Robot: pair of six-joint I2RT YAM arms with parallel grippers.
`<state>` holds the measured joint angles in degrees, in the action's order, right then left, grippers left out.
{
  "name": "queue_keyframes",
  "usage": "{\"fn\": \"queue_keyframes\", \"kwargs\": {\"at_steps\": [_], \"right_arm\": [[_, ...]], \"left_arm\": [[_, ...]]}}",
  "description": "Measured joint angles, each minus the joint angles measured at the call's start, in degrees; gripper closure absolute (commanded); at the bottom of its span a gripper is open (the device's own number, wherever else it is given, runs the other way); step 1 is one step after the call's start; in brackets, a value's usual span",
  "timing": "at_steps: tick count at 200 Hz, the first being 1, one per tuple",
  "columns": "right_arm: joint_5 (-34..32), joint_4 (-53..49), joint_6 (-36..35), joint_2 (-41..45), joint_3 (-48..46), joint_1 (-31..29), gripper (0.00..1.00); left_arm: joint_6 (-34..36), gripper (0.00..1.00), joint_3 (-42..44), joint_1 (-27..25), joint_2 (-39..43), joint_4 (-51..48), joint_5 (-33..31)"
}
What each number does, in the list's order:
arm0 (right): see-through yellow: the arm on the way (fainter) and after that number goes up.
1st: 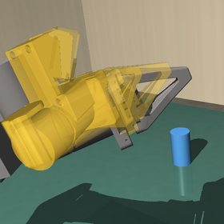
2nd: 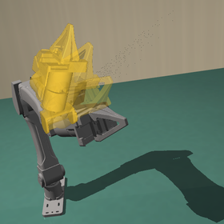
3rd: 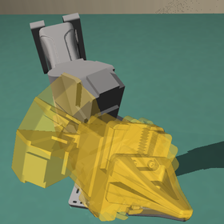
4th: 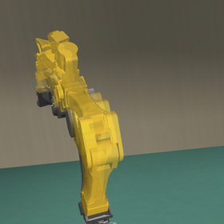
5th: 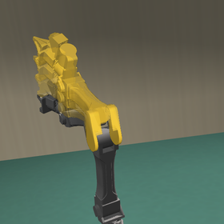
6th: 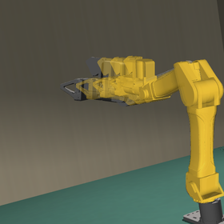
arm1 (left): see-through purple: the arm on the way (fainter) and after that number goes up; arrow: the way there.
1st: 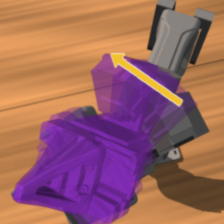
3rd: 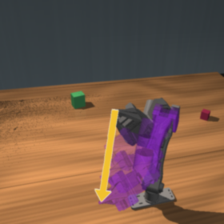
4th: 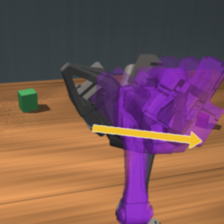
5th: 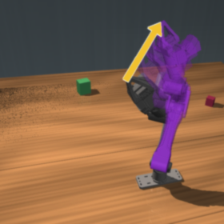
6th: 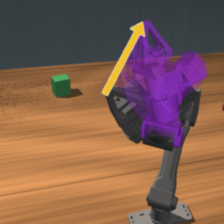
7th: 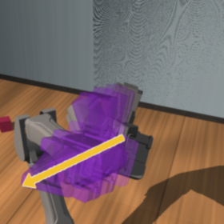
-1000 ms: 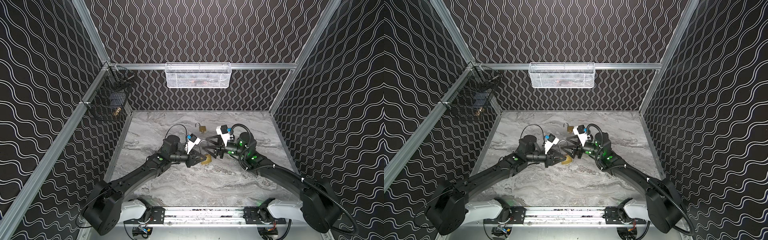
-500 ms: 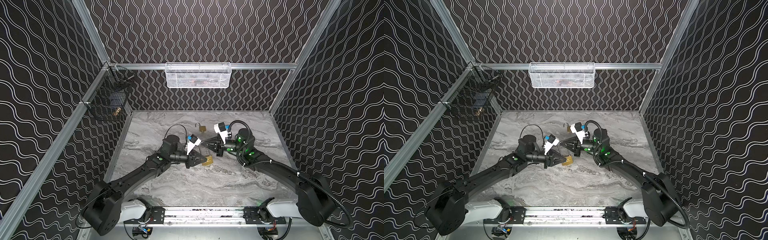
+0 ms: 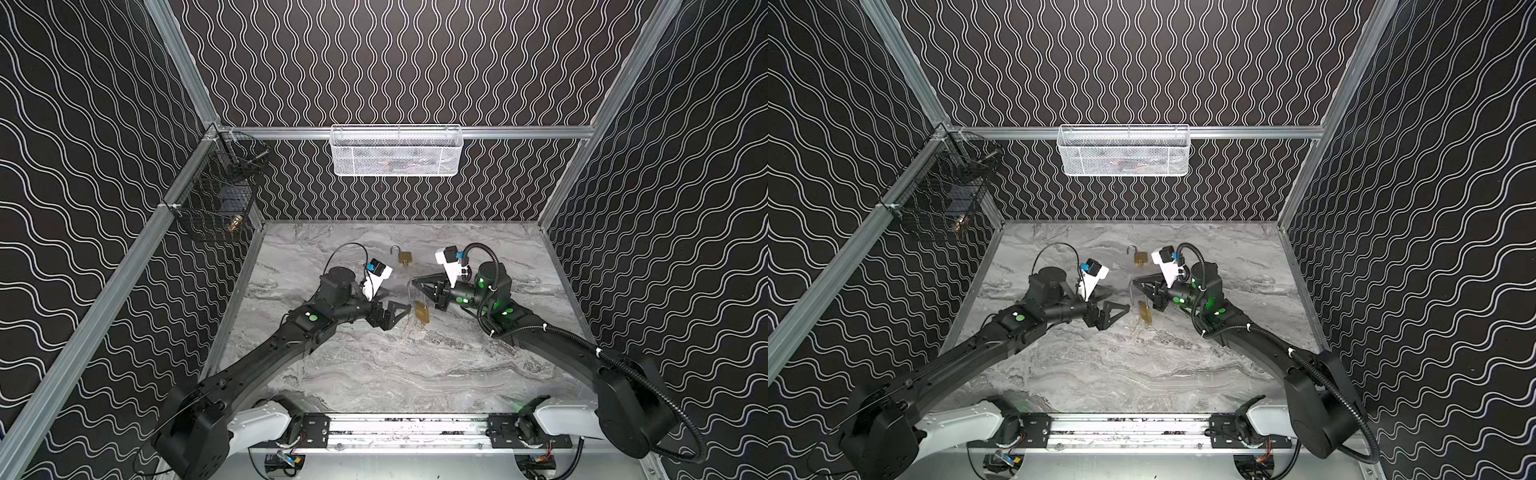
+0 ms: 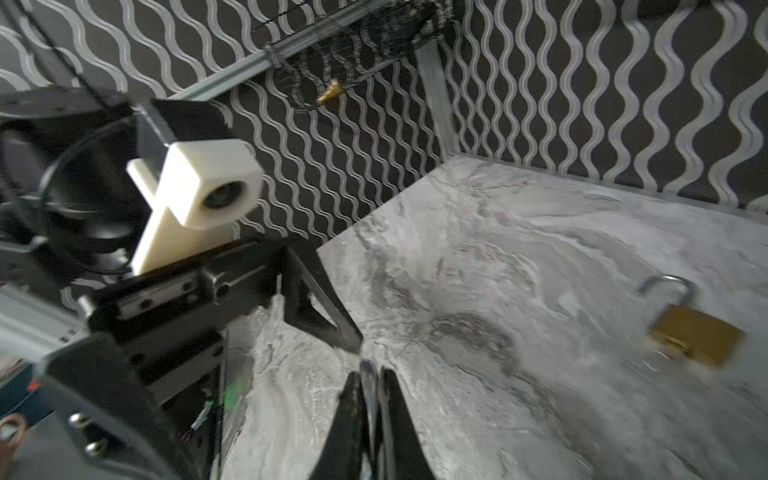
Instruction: Unlock with the key
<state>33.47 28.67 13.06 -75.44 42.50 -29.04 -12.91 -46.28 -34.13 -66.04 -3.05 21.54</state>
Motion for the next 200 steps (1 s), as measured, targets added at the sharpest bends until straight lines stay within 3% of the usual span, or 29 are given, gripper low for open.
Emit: {"fn": "queue_keyframes", "kwargs": {"at_steps": [30,50,89,147,200], "right_arm": [[-12.94,-7.54,0.15,-2.82,3.82,4.50,1.00],[-21.77,-11.21,-1.05,-8.85,7.41,8.90,1.00],[-28.44,-15.54,-1.57,-17.88,9.97,15.91,1.00],[-31.82,-17.99,-3.52,-32.41,26.73,20.55,1.00],[-26.49,-17.07,-0.37,-46.12,39.41,20.48,1.00]], "left_arm": [[1.07,0.02,-1.03,0.04,0.94,-6.27,-10.29],[1.09,0.01,-1.16,0.04,1.18,-8.26,-12.39],[1.09,0.01,-1.38,0.00,3.19,-10.71,-13.51],[1.53,0.01,-3.15,0.00,5.03,-14.36,-13.81],[3.45,0.01,-4.37,0.00,8.33,-19.08,-14.86]]}}
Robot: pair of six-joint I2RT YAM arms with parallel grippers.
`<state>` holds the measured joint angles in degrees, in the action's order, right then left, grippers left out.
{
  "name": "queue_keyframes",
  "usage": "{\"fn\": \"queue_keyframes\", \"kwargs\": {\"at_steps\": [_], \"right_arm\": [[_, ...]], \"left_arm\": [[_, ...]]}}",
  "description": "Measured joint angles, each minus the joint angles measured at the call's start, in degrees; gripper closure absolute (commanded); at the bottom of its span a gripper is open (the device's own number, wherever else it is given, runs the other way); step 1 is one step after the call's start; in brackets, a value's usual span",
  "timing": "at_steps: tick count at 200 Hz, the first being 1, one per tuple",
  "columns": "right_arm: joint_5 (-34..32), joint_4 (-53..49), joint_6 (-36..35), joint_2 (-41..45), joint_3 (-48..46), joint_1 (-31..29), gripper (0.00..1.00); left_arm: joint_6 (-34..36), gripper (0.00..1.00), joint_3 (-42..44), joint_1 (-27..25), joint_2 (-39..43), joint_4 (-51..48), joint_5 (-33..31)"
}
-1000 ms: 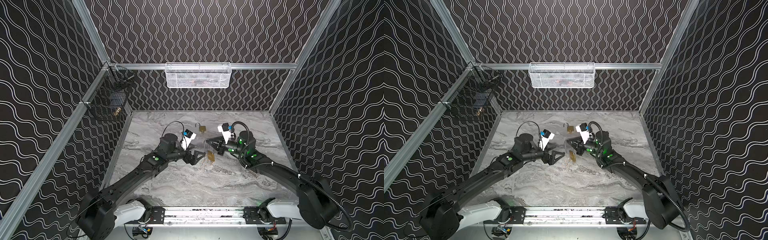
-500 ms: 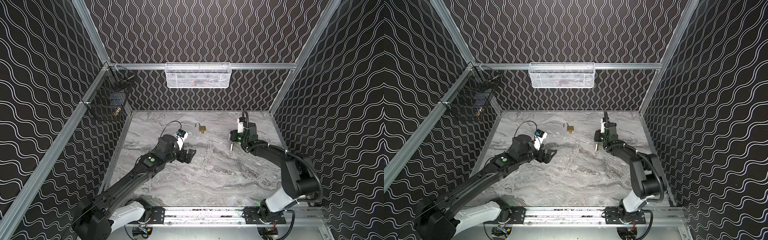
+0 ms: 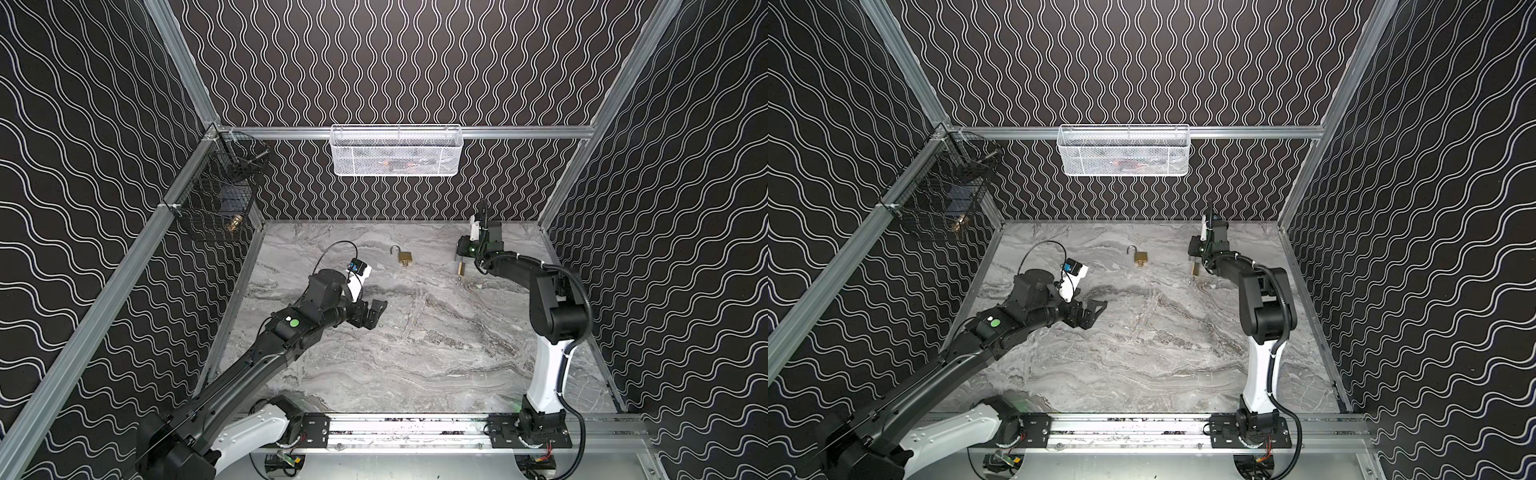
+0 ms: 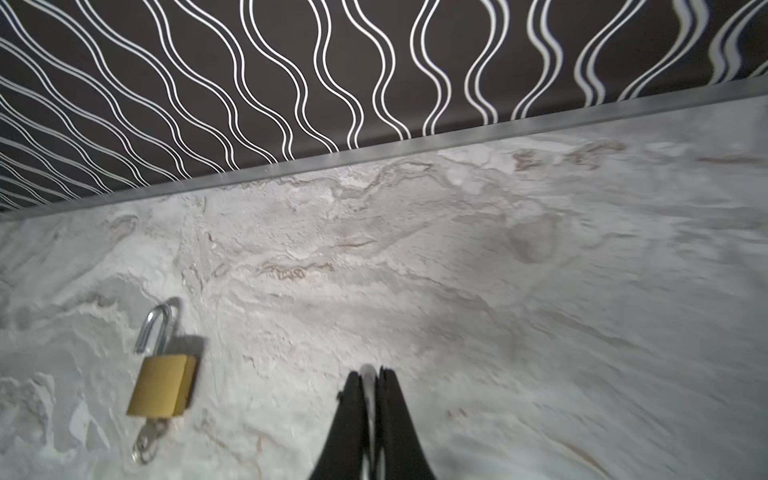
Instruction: Unlock with the key
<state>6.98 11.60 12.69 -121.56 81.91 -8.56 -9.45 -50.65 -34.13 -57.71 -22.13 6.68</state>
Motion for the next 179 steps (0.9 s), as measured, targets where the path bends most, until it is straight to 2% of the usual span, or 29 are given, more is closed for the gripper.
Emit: {"fn": "queue_keyframes", "kwargs": {"at_steps": [39,79,150,179], "right_arm": [[7.82,-0.79,3.48,-9.20,9.94,0.85,1.00],[15.87,-0.28,8.63,-14.71,16.41,1.44,1.00],[19.91,-0.28,10.91,-17.62,19.30,1.51,1.00],[22.43,-0.42,12.28,-21.03,23.47,1.51,1.00]], "left_arm": [[1.49,0.01,-0.94,0.00,1.38,-1.75,-0.35],[2.12,0.01,-1.09,0.00,1.38,-2.43,-0.90],[2.12,0.01,-1.07,0.00,2.56,-4.61,-2.19],[2.12,0.01,-0.98,0.00,2.03,-4.72,-2.45]]}}
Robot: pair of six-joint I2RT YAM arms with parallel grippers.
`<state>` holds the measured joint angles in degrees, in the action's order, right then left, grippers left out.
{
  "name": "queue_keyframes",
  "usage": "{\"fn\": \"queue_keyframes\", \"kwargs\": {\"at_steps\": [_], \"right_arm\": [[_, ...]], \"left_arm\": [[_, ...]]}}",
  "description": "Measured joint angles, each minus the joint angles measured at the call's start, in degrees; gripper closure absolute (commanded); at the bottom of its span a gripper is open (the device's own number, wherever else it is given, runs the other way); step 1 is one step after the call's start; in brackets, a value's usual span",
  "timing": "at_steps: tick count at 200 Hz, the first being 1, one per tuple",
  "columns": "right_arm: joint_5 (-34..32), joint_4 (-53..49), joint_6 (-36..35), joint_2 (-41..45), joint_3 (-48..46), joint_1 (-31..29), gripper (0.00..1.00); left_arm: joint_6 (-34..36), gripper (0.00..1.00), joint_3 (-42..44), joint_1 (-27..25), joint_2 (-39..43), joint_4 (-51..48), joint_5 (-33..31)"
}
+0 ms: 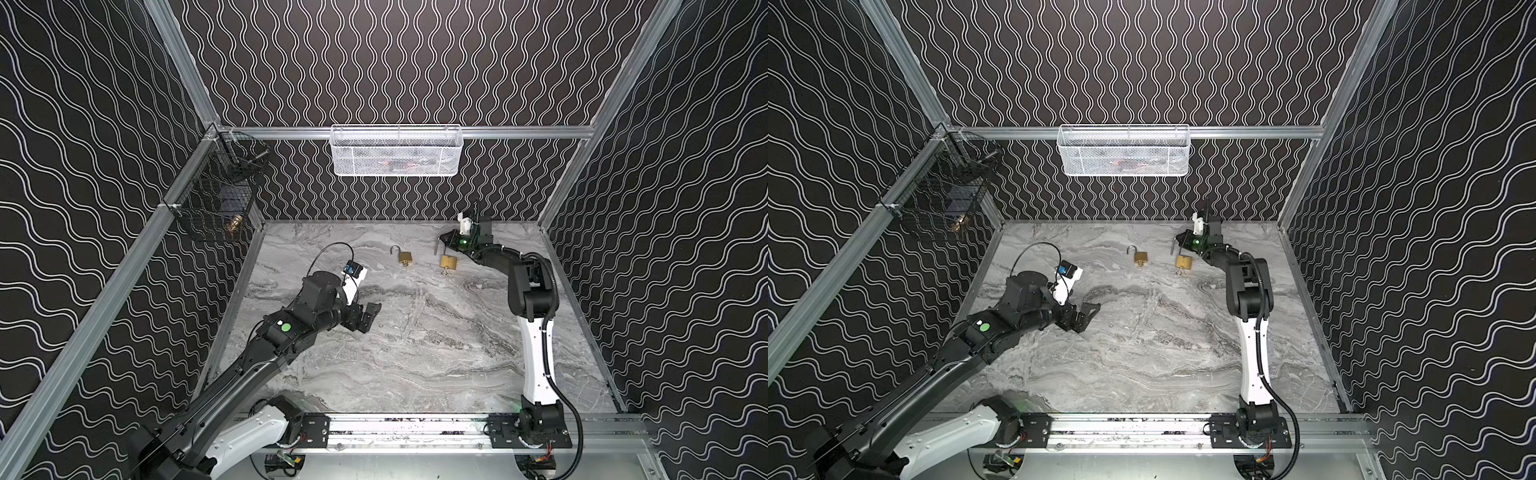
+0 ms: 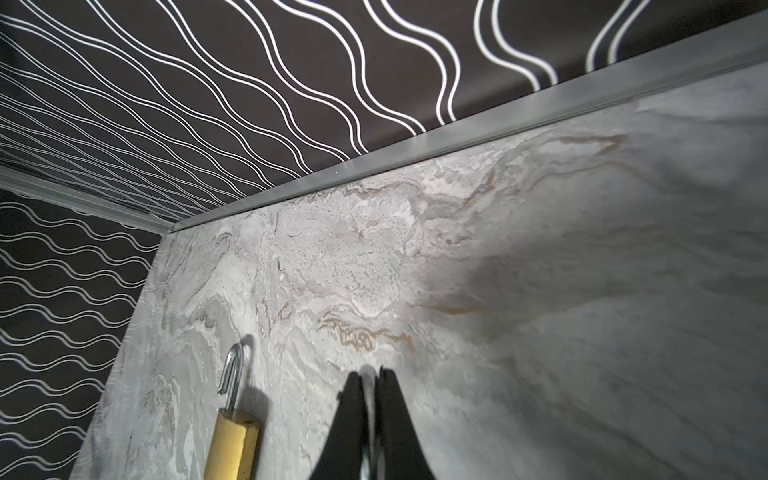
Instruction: Unlock with the key
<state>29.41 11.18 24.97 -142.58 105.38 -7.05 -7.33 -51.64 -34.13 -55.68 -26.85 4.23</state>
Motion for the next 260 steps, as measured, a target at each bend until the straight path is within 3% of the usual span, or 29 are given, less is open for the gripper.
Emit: {"fn": "queue_keyframes", "kwargs": {"at_steps": [26,43,59,78,142,163,185,203,223,260], "right_arm": [[1.81,-0.02,1.20,-1.27,2.21,-0.02,1.00],[2.43,-0.02,1.46,-1.55,2.51,-0.07,0.93],[2.62,-0.37,1.55,-1.99,3.08,-0.07,0.66],[2.56,-0.90,0.98,-2.03,3.17,-0.07,0.52],[1.01,-2.45,-1.68,-0.35,3.19,0.00,0.20],[-0.04,-3.06,-2.69,0.50,4.04,0.04,0.02],[-1.75,-3.80,-3.85,2.82,2.75,0.17,0.01],[-4.00,-3.06,-4.76,8.24,-3.37,0.22,0.01],[-7.08,-1.38,-6.43,19.52,-16.57,0.00,0.01],[-17.00,0.83,-11.98,53.66,-42.14,-0.33,0.01]], "left_arm": [[0.02,0.01,-0.09,0.00,-1.09,0.17,-0.13],[0.15,0.01,-0.44,0.00,-1.79,0.15,-0.11],[0.17,0.01,-0.57,0.02,-1.95,0.31,-0.13],[0.20,0.01,-0.98,0.04,-2.10,0.17,-0.15],[1.46,0.01,-3.85,0.04,-2.95,-0.44,-1.53],[1.49,0.01,-3.89,0.04,-2.75,-0.92,-2.10],[1.49,0.01,-4.24,0.04,-3.17,-1.11,-2.27],[1.49,0.01,-3.08,0.04,-3.85,0.17,-3.19],[0.50,0.01,1.55,0.04,-4.44,4.24,-7.39],[-4.63,0.01,8.24,0.04,-6.86,12.28,-18.05]]}}
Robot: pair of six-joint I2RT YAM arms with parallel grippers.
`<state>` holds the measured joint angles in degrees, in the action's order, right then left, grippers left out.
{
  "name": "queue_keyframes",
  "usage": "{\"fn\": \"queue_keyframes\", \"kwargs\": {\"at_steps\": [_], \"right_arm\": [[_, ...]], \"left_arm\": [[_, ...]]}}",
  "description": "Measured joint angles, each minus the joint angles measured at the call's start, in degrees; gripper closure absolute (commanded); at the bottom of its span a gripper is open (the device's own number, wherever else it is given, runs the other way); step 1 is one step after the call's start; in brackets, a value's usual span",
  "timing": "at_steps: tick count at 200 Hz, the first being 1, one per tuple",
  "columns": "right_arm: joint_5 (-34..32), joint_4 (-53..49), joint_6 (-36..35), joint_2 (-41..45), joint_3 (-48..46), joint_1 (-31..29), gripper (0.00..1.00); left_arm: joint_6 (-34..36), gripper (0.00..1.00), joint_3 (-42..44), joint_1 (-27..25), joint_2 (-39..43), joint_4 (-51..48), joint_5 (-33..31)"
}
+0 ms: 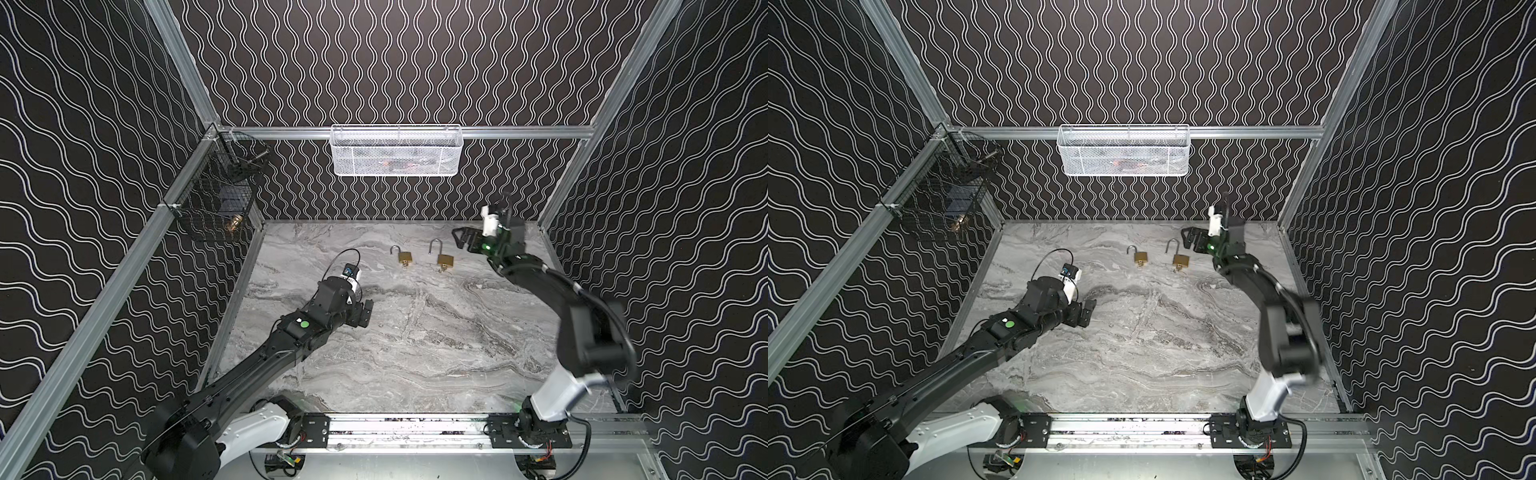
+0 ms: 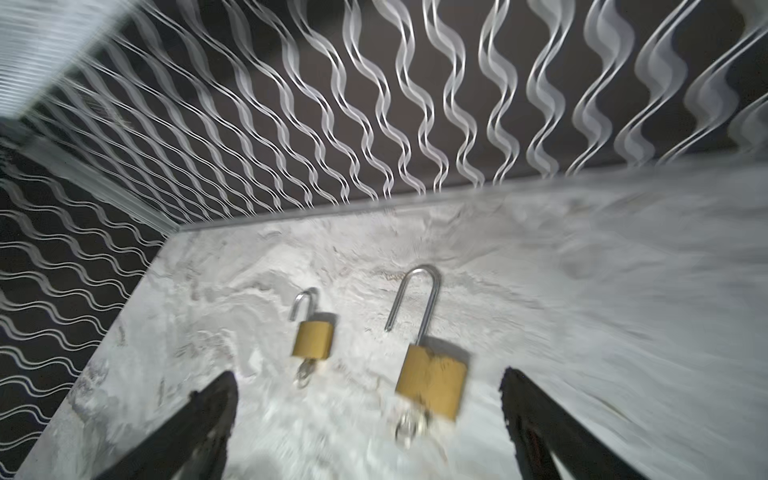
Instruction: Unlock with the key
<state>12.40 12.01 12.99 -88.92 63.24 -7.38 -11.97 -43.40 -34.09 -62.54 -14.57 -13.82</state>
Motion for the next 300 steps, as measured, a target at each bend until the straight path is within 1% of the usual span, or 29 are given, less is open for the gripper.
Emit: {"fn": "queue_keyframes", "kwargs": {"at_steps": [14,30,39,47,50,58,66,75,85,98,111,119,132,150,167,175,193,206,217,234,241,259,284,300], "right_arm": [[-7.48,2.80,-2.10,13.22,-7.72,0.94,0.01],[-15.98,4.02,-2.97,23.89,-16.00,3.82,0.01],[-21.05,1.29,-2.93,27.23,-19.34,5.40,0.01],[-23.91,0.33,-2.95,28.44,-20.61,6.03,0.01],[-24.44,0.79,-2.91,29.03,-21.53,6.47,0.01],[-25.16,3.61,-2.91,32.54,-27.26,7.82,0.01],[-28.37,1.90,-2.38,36.79,-33.20,9.31,0.01],[-31.26,4.07,-1.99,37.90,-38.53,10.12,0.01],[-30.69,8.02,-2.82,37.05,-44.39,9.88,0.01],[-32.11,11.98,-3.61,34.93,-51.78,10.08,0.01],[-34.07,17.42,-4.57,32.09,-56.11,10.32,0.01],[-34.14,21.11,-5.22,30.64,-57.48,10.34,0.01],[-34.21,25.97,-6.49,29.59,-58.12,10.45,0.01],[-33.83,34.12,-7.61,27.82,-58.73,10.67,0.01],[-31.17,42.66,-8.09,23.37,-60.61,11.19,0.01],[-29.05,45.53,-8.37,20.72,-60.67,11.34,0.01],[-22.86,51.10,-9.33,15.47,-59.17,11.56,0.01],[-18.84,54.84,-10.14,11.78,-57.70,11.50,0.01],[-17.68,58.23,-10.43,8.46,-57.55,11.47,0.01],[-17.16,66.25,-10.51,0.61,-59.04,11.58,0.01],[-16.35,67.80,-10.67,-1.22,-59.87,11.61,0.01],[-14.78,68.00,-11.08,0.13,-59.34,11.61,0.01],[-11.58,63.21,-12.37,1.03,-50.60,11.61,0.01],[-10.36,61.09,-12.48,0.98,-49.46,11.61,0.01]], "left_arm": [[-2.19,0.01,1.66,0.00,-0.57,2.97,-3.45],[-4.59,0.01,4.48,0.00,-0.04,4.92,-8.68],[-5.55,0.01,5.64,0.00,0.55,4.63,-11.56],[-6.05,0.01,6.05,0.00,0.79,4.68,-13.55],[-5.99,0.01,6.75,0.00,1.31,5.53,-15.19],[-5.92,0.01,9.07,-0.02,2.82,7.54,-19.58],[-4.87,0.01,12.02,0.00,4.31,8.39,-24.74],[-2.38,0.01,15.54,0.02,4.46,11.56,-29.66],[0.61,0.01,19.56,0.04,3.34,16.35,-33.33],[4.28,0.01,23.91,0.15,1.46,21.49,-36.61],[7.17,0.01,27.41,0.68,-1.18,29.83,-38.73],[9.16,0.01,29.55,1.16,-2.45,35.58,-39.19],[12.00,0.01,32.15,2.38,-5.09,44.46,-38.71],[15.17,0.01,33.77,4.79,-10.21,56.54,-35.17],[17.64,0.01,33.59,6.62,-17.73,68.00,-30.60],[18.80,0.01,32.50,7.04,-20.52,70.58,-29.79],[19.63,0.01,28.81,8.41,-20.68,71.06,-26.27],[19.63,0.01,28.59,9.57,-20.09,73.46,-24.35],[19.61,0.01,30.27,9.86,-19.32,74.53,-23.56],[19.63,0.01,33.48,10.03,-17.68,76.24,-19.80],[19.63,0.01,34.21,10.05,-17.55,77.22,-18.97],[19.76,0.01,34.34,10.21,-17.64,78.31,-16.83],[19.78,0.01,32.48,11.02,-17.40,77.55,-14.56],[19.78,0.01,30.49,12.11,-17.53,74.90,-12.50]]}}
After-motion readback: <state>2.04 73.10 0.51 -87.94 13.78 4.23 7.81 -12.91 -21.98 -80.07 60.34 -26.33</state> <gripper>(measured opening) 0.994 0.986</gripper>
